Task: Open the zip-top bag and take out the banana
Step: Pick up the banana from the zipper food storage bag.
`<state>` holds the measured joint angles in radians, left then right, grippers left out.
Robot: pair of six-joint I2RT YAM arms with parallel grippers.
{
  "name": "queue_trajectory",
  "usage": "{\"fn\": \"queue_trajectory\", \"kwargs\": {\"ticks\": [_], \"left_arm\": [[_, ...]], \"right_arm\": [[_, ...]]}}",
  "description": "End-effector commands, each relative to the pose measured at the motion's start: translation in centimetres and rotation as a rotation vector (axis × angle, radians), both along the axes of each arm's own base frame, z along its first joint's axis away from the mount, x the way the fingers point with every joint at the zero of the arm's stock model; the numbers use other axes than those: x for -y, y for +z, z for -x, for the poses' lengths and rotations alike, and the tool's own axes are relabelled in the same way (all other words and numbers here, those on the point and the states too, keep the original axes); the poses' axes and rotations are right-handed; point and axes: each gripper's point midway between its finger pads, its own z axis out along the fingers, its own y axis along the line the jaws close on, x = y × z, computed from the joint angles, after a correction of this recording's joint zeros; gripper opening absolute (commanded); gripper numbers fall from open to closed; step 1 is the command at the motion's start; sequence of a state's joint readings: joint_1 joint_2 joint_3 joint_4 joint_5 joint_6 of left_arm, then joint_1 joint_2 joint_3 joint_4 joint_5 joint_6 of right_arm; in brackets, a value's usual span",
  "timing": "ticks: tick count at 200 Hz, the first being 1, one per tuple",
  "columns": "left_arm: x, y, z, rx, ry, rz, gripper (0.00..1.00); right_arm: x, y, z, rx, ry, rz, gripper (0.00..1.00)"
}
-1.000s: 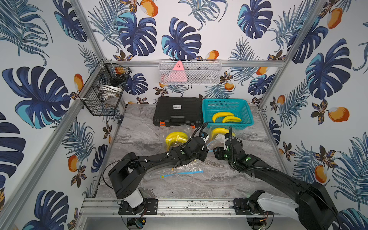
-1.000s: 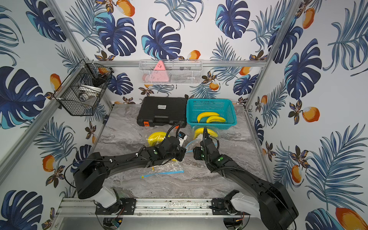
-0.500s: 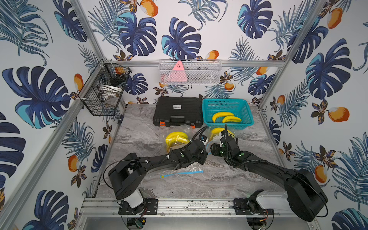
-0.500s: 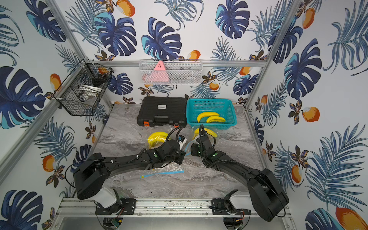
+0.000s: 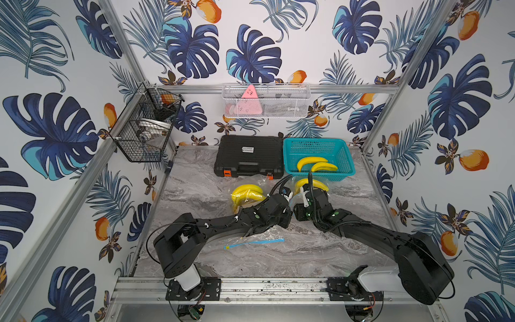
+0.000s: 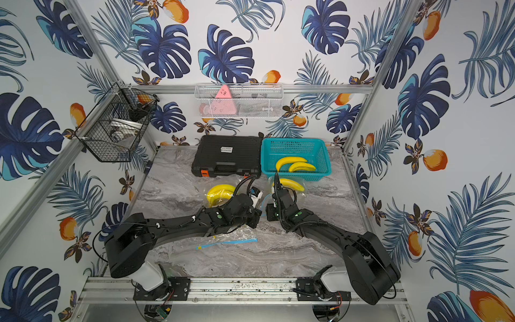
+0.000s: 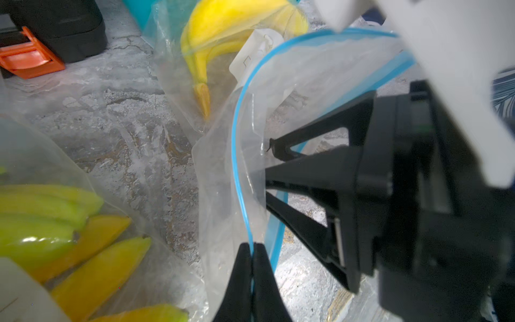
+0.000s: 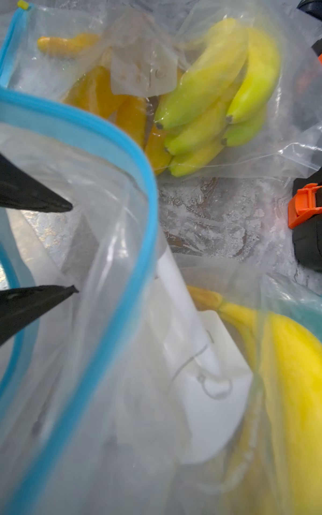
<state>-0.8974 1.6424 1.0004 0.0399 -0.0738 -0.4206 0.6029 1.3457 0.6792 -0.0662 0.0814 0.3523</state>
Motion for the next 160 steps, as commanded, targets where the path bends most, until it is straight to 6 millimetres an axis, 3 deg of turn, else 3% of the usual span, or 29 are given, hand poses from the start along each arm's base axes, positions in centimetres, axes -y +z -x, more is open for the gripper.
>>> {"fn": "queue_trajectory", "kwargs": {"ticks": [1,49,83,114,160], "left_arm": [[0.2,1.3,-0.3,0.026,0.019,0.044,0.0],[0.0,2.4,0.2,0.065,0.007,0.081,0.0],[0.4,1.7,0.9,0.048,-0.009,0.091,0.0],[1.1,1.7,1.2,0.037,-0.016,0.128,0.0],[1.6,2.2,2.0,0.024,-0.024,0.184,0.0]], "right_arm": [[0.8,-0.5,0.4,0.012,0.001,0.039,0.44],[0.7,-0.7,0.2,-0.028,0.016,0.08,0.38],[0.0,1.0,-1.4,0.062,-0.007,0.026,0.53],[-0.7,-1.5,-3.4,0.003,-0.047,0.053,0.62],[0.2,-3.6,-6.2,0.02,-0.19,0.014,0.71]]}}
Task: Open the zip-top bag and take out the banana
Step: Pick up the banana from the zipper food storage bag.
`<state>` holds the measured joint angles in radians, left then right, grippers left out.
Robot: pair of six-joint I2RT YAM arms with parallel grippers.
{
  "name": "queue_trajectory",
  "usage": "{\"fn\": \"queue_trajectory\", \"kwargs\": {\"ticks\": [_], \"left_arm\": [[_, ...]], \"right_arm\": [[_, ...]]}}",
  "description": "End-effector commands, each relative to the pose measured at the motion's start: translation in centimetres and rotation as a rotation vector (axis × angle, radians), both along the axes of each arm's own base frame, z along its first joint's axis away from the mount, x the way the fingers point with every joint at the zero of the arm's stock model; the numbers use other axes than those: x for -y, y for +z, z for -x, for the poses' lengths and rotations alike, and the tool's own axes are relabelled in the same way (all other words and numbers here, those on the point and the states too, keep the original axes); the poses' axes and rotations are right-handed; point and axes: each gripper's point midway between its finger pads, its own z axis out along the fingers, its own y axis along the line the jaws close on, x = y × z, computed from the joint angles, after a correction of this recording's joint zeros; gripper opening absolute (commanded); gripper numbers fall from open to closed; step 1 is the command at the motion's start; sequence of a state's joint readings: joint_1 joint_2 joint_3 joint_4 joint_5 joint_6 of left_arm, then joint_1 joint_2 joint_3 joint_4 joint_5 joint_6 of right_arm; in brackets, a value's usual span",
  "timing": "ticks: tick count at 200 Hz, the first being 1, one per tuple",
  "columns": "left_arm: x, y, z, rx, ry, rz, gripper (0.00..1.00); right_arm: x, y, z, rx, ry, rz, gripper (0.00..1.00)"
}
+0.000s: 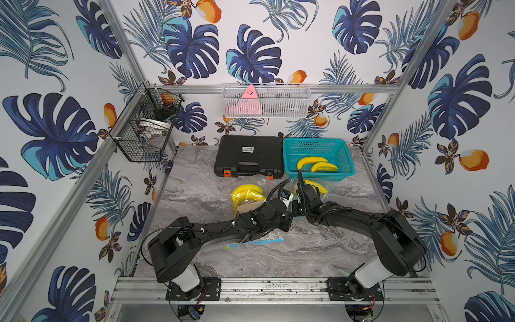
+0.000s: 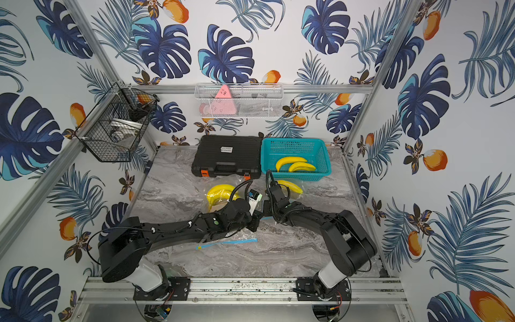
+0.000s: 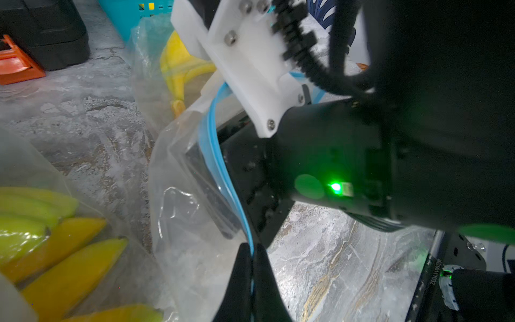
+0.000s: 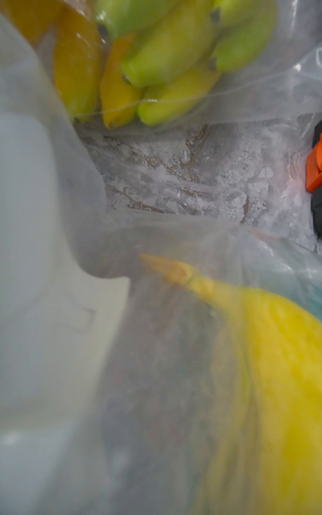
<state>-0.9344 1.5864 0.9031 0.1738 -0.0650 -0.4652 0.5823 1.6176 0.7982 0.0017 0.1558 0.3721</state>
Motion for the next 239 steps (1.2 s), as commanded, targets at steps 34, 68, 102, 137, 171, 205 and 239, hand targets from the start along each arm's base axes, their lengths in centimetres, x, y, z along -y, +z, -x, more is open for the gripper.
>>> {"fn": "queue_trajectory", "kwargs": {"ticks": [34,68,102,137,171,205,239], "left_arm": [[1.1,1.0,0.9,-0.038,-0.012,0.12,0.0],[1.4,0.2,1.4,-0.075,-0.016,0.144,0.0],[1.5,-0.2,1.6,-0.1,-0.014,0.163,0.0],[1.5,-0.6,1.7,-0.112,-0.011,0.168,0.0],[2.3,0.1,2.6,-0.169,-0.031,0.278,0.0],[4.0,0.2,4.1,-0.284,-0.088,0.445,0.0],[4.0,0.0,4.7,-0.289,-0.092,0.459,0.0]], "right_arm": [[0.3,0.1,-3.5,0.15,-0.15,-0.139,0.77],[-0.7,-0.9,-5.0,0.15,-0.135,-0.138,0.77],[-0.3,-0.1,-5.2,0.232,-0.173,-0.184,0.75],[-1.6,1.7,-4.9,0.27,-0.111,-0.258,0.73],[-2.7,2.5,-4.5,0.295,-0.07,-0.252,0.74],[-3.2,0.7,-4.9,0.219,-0.067,-0.167,0.74],[-4.4,-1.1,-5.0,0.166,-0.032,-0.16,0.72]]}}
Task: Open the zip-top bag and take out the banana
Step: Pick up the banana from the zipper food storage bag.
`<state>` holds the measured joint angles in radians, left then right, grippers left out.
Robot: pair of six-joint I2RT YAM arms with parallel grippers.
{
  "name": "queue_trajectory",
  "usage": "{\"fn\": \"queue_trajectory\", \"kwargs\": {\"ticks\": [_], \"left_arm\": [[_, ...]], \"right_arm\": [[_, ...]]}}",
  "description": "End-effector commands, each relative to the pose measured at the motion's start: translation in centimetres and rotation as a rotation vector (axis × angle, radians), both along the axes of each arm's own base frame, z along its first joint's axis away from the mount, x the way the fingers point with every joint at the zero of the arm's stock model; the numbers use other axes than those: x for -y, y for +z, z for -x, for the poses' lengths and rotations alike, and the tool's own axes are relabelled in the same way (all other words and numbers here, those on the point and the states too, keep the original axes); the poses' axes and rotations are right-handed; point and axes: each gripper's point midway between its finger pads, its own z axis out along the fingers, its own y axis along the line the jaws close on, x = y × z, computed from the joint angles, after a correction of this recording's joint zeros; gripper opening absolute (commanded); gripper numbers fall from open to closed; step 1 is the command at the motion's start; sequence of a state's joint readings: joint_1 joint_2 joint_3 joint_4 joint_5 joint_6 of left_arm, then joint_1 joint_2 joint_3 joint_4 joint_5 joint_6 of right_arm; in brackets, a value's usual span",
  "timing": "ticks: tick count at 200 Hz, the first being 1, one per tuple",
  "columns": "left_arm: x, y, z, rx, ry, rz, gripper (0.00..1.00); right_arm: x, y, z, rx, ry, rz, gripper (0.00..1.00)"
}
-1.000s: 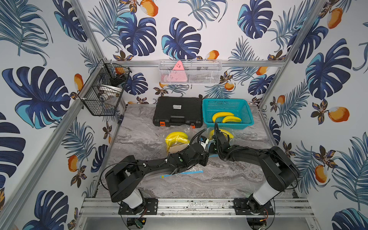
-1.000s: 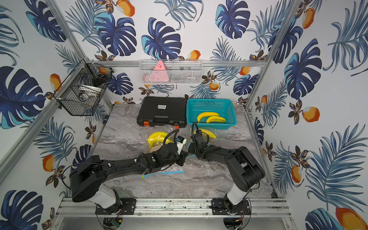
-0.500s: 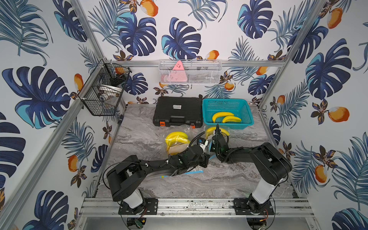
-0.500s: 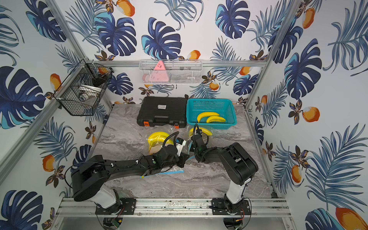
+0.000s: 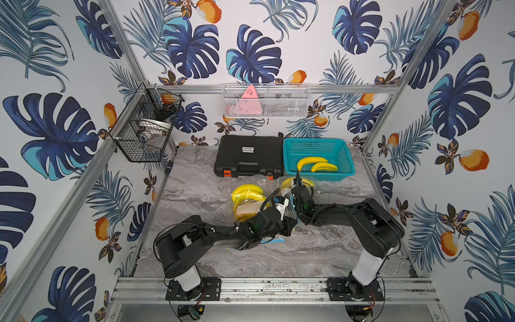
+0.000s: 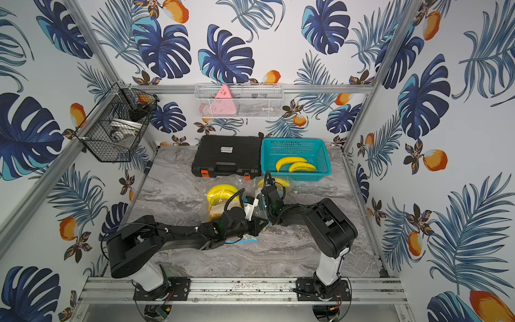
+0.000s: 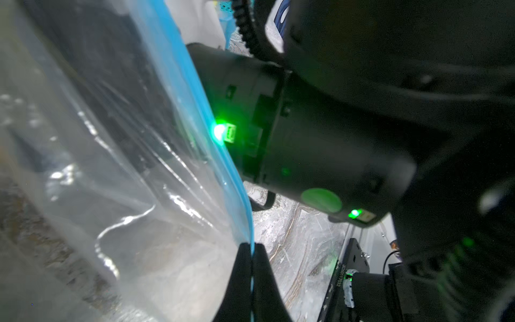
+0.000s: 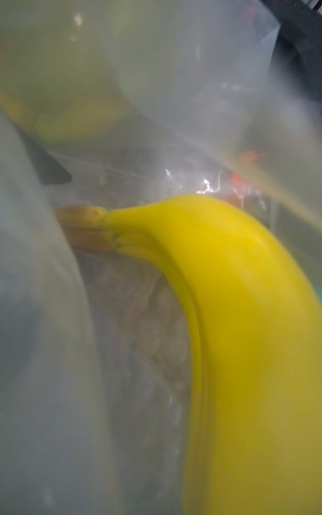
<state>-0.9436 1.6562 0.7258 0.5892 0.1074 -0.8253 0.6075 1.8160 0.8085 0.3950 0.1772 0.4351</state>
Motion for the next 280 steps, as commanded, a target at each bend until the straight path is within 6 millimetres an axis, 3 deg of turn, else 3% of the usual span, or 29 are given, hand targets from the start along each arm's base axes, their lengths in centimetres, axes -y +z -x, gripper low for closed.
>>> {"fn": "queue_trajectory", "kwargs": {"ticks": [1,41,63,107,159,185,218,265,280], "left_arm": [[1.7,1.7,2.2,-0.04,-0.107,0.109,0.0],[1.1,2.2,2.4,-0.023,-0.098,0.099,0.0],[0.7,2.3,2.4,-0.013,-0.092,0.081,0.0],[-0.1,1.8,2.4,-0.007,-0.09,0.01,0.0],[-1.9,1.8,1.9,0.022,-0.091,-0.102,0.0],[-1.9,0.9,1.7,0.004,-0.102,-0.114,0.0],[-2.8,-0.4,1.6,0.0,-0.095,-0.161,0.0],[-2.9,1.2,0.8,0.047,-0.095,-0.178,0.0],[-2.4,1.0,0.9,0.04,-0.12,-0.186,0.0]], "right_arm": [[-0.7,-0.2,-0.6,0.004,0.006,-0.019,0.72],[-2.3,-1.4,-1.1,-0.026,0.043,-0.061,0.51],[-2.1,-1.1,-0.7,0.002,0.036,-0.087,0.3],[-1.5,-0.2,1.1,-0.041,0.094,-0.035,0.03],[2.2,-0.9,9.8,-0.257,0.198,0.031,0.0],[3.6,-0.3,12.7,-0.333,0.216,0.049,0.02],[4.9,1.3,14.3,-0.34,0.208,0.054,0.04],[4.2,2.5,16.0,-0.397,0.257,-0.014,0.03],[4.8,3.4,15.6,-0.356,0.223,-0.008,0.02]]}}
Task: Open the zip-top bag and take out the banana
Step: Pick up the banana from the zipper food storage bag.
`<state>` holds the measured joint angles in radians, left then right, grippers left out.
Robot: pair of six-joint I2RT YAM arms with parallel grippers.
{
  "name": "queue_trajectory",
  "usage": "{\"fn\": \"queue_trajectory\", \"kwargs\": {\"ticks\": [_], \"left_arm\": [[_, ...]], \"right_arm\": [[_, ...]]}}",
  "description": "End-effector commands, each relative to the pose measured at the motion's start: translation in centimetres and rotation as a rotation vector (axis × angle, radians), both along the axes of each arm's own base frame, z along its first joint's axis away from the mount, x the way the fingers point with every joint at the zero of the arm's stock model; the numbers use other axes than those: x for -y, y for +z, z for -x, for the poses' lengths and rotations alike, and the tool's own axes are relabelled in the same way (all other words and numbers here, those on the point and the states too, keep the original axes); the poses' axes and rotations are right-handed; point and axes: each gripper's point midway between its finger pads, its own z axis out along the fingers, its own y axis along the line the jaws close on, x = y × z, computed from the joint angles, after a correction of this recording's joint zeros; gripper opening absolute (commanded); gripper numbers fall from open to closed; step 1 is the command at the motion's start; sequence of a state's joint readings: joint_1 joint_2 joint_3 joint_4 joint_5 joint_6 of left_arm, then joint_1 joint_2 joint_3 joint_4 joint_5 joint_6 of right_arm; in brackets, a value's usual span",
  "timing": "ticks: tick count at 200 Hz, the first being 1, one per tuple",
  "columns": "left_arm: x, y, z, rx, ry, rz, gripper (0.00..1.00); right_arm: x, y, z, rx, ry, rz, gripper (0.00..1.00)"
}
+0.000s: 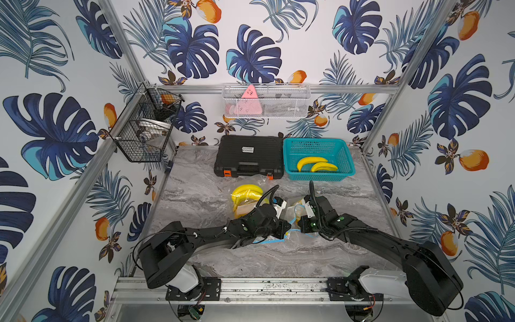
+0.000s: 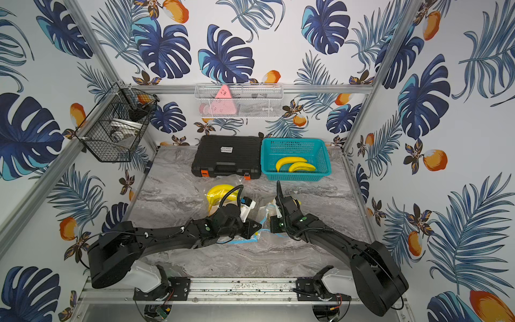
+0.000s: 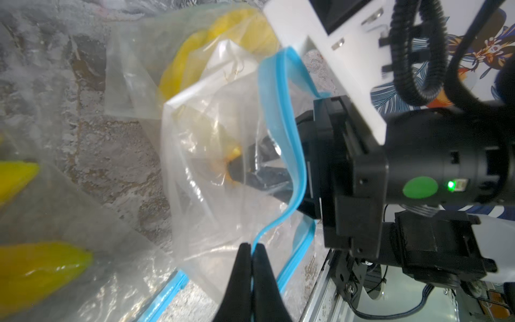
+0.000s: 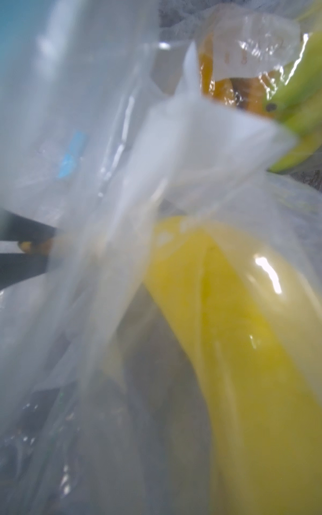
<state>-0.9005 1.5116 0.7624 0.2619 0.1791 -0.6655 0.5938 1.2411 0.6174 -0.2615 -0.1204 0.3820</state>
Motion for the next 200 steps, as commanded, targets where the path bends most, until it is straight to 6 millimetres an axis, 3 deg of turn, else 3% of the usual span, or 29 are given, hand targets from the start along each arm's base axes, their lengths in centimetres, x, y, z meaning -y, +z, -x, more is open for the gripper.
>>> {"fn": "queue_trajectory", "kwargs": {"ticks": [1,37,52,72,84,95,105,114,125,148,161,179,189,200], "left_arm": [[0.4,0.2,-0.3,0.029,-0.029,-0.022,0.0],[-0.1,-1.1,0.4,0.004,-0.035,-0.038,0.0],[-1.1,-1.0,-0.2,0.024,-0.006,-0.074,0.0],[-1.7,0.9,-1.2,0.042,0.003,-0.045,0.0],[-1.9,2.5,-1.4,0.069,-0.011,-0.019,0.1],[-2.3,4.0,-1.4,0.105,-0.013,-0.026,0.36],[-2.8,5.6,-1.2,0.137,-0.022,-0.032,0.4],[-3.5,7.1,-1.1,0.169,-0.012,-0.03,0.5],[-4.7,8.8,-1.1,0.21,0.022,-0.025,0.71],[-7.4,10.6,-1.7,0.261,0.093,-0.019,0.97],[-8.5,10.0,-2.6,0.254,0.116,-0.033,0.99],[-9.0,7.0,-4.9,0.151,0.124,-0.008,0.99],[-9.0,5.7,-6.1,0.072,0.119,0.055,0.97],[-8.6,5.9,-7.4,0.031,0.125,0.177,0.96]], "right_arm": [[0.5,0.6,1.0,-0.026,-0.009,-0.006,0.02],[0.1,3.8,-0.3,0.028,-0.004,-0.086,0.07],[-0.2,3.9,0.0,0.001,0.028,-0.075,0.07],[-0.1,3.5,0.7,-0.026,0.052,-0.063,0.05],[0.3,3.5,0.9,-0.022,0.045,-0.058,0.05],[0.7,3.7,0.9,-0.01,0.03,-0.065,0.05],[1.1,4.0,0.7,0.005,0.016,-0.076,0.04],[1.6,4.0,0.5,0.013,-0.002,-0.088,0.04],[1.8,4.3,0.4,0.014,-0.002,-0.116,0.04],[2.3,5.0,0.0,0.038,-0.003,-0.167,0.03],[1.9,5.7,0.2,0.053,0.033,-0.211,0.03],[0.8,7.6,0.6,0.093,0.1,-0.311,0.04],[0.2,8.5,1.1,0.109,0.14,-0.353,0.04],[-0.3,9.2,1.6,0.118,0.174,-0.388,0.04]]}}
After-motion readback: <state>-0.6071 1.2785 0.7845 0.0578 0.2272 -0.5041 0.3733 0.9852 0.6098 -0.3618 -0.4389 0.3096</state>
